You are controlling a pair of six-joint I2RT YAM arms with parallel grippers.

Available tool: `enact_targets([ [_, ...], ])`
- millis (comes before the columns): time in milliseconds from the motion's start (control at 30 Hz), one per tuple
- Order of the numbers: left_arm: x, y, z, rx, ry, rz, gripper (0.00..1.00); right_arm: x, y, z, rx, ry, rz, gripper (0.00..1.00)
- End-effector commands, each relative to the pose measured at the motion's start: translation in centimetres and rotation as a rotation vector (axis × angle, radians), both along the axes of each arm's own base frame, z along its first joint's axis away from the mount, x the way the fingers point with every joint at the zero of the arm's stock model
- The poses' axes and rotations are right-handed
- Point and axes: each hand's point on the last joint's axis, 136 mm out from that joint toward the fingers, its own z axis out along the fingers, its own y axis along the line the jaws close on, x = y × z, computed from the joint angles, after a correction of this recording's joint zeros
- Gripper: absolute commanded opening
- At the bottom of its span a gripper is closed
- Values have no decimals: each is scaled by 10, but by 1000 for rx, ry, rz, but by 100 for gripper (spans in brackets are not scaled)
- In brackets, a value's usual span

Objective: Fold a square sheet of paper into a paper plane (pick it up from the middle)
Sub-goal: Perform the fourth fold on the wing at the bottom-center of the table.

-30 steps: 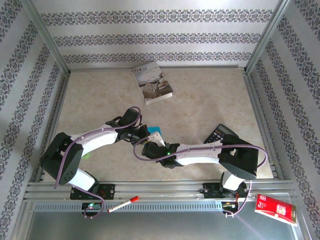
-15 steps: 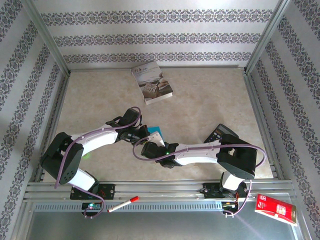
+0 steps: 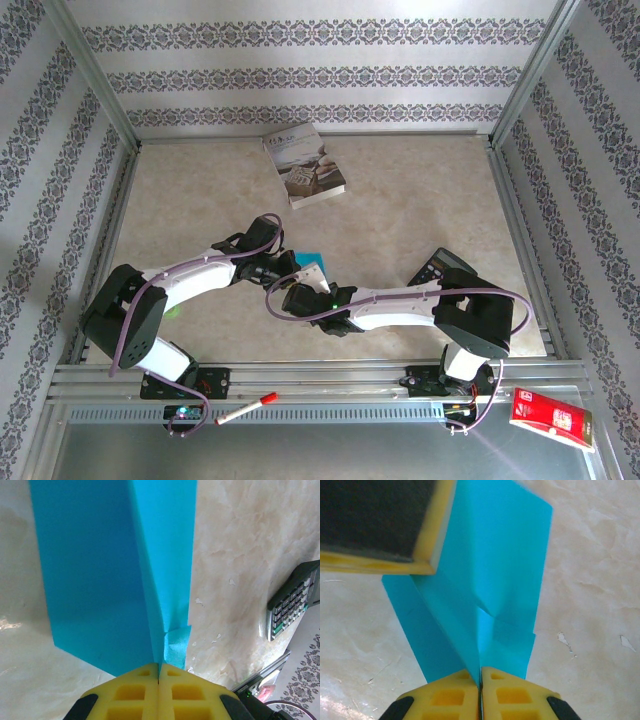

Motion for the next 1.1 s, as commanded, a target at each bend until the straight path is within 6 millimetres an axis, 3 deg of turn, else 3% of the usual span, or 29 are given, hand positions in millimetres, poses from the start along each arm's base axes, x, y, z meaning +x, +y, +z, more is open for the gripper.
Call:
enact_targets([
  [0, -1, 0, -4, 10, 0, -11, 0, 1, -4, -2, 3, -3, -14, 7],
  [133, 1, -1, 2, 5, -22, -7, 2, 1, -4, -4, 58, 17, -3, 4],
  [400, 8, 12, 31, -17, -114, 37, 30, -3, -9, -7, 264, 71, 44, 3],
  [500, 6, 18, 39, -29, -141, 64, 33, -3, -11, -4, 352, 93, 56, 2],
  [767, -2, 17, 29, -53, -118, 87, 28, -5, -19, -3, 501, 133, 36, 1],
  [1067, 6, -8, 16, -70, -114, 40, 17, 0, -30, 1, 642, 169, -61, 1],
])
